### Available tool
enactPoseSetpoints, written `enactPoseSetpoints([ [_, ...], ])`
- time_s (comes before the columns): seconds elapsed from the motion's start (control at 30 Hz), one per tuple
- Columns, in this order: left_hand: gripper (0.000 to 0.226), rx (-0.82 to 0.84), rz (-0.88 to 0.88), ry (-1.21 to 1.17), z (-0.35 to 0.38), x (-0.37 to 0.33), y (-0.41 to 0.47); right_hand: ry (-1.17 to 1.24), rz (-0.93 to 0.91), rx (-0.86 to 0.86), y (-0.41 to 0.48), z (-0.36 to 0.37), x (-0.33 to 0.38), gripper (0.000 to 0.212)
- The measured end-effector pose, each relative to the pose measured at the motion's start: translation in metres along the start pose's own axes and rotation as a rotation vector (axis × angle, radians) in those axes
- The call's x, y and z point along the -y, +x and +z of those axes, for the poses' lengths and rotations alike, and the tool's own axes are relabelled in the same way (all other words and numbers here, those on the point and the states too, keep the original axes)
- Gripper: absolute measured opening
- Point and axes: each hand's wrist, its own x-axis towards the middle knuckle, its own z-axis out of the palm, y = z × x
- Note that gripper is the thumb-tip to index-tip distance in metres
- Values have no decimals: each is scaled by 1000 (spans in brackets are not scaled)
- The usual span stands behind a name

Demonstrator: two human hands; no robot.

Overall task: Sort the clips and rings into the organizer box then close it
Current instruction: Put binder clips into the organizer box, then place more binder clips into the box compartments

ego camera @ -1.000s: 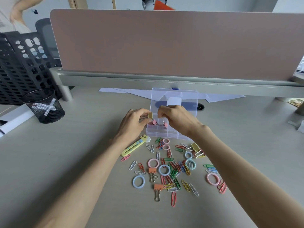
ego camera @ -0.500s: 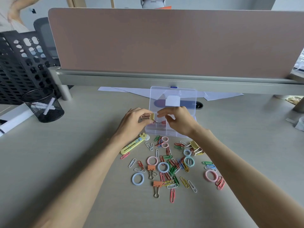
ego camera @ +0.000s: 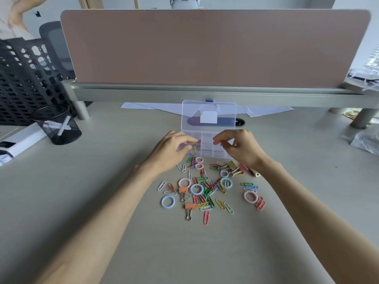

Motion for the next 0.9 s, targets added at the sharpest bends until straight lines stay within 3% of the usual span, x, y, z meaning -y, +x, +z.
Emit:
enactPoseSetpoints([
  [0.2,20,145,-3,-32,20,-45,-12,-74,90,80,-45,-22,-7,37],
  [0.33,31,211,-39,71,39,-74,-10,-286,72,196,-65,-27,-15,22],
  [0.7,13,200,-155,89,58,-80,-1,6,89,98,-75,-43,-17,26],
  [0.9,12,275,-201,35,58,-78,4,33,105,100,-69,-36,-4,21],
])
